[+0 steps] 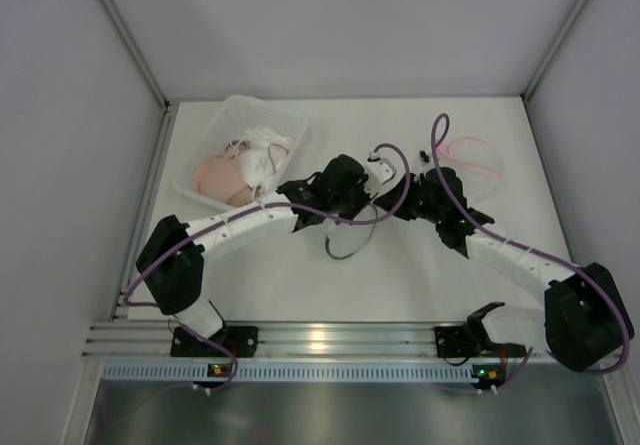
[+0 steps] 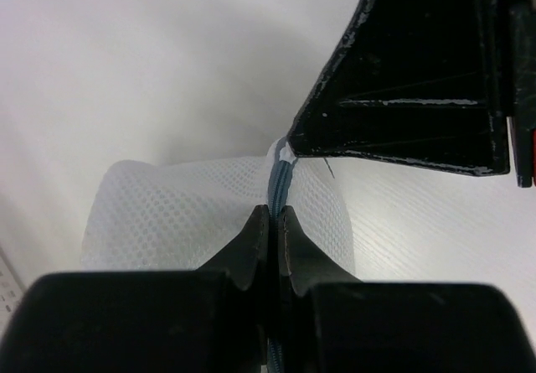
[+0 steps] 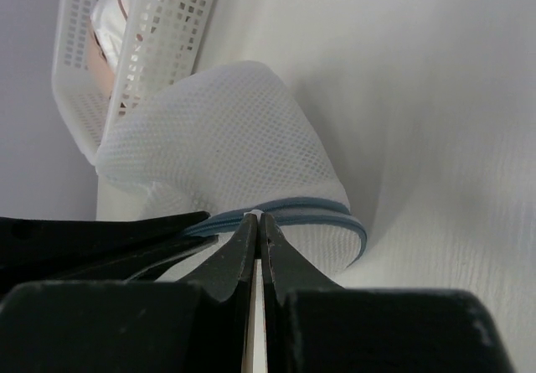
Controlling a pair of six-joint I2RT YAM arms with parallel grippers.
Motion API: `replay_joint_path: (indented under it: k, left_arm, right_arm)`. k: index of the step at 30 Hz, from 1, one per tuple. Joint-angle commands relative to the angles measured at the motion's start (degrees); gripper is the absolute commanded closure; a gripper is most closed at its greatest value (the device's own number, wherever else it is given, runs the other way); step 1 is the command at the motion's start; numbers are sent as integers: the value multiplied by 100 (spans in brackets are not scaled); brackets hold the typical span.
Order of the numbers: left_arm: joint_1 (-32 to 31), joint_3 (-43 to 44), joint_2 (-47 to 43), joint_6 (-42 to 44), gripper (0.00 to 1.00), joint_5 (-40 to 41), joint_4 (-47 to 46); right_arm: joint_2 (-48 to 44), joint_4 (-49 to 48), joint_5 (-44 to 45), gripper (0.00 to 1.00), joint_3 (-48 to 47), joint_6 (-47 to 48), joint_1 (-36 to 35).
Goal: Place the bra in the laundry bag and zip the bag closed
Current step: Zip the zipper on the laundry bag.
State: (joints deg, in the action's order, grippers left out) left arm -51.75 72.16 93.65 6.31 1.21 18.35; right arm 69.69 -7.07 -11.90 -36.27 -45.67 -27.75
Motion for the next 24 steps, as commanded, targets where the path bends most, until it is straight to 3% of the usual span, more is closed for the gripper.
replay_joint_path:
  k: [1,11,18,20,22,23,24]
  left_arm:
    - [-20,-227,-652,-295,100,554,-592]
    - [-2,-1906,-2385,-1105,100,767,-2729]
    - [-11,-2619,-2834,-1342,100,373,-2828]
    - [-20,-2681,-2756,-1395,93,240,-2828]
    - [-20,-2629,-2589,-1386,77,-33,-2732]
    - [-20,-2576,-2536,-1386,57,-94,-2670]
    - [-28,-2532,-2422,-1369,46,-95,-2609]
  right_arm:
    - [-193,29,284,100,-143,-39,-3]
    - [-527,425,592,100,-143,120,208]
    - [-579,470,592,100,-99,155,287]
    - [-597,461,592,100,-108,216,287]
    - [-597,479,610,100,-134,321,279]
    - [-606,470,619,100,-143,374,279]
    - [-615,452,628,100,-143,462,287]
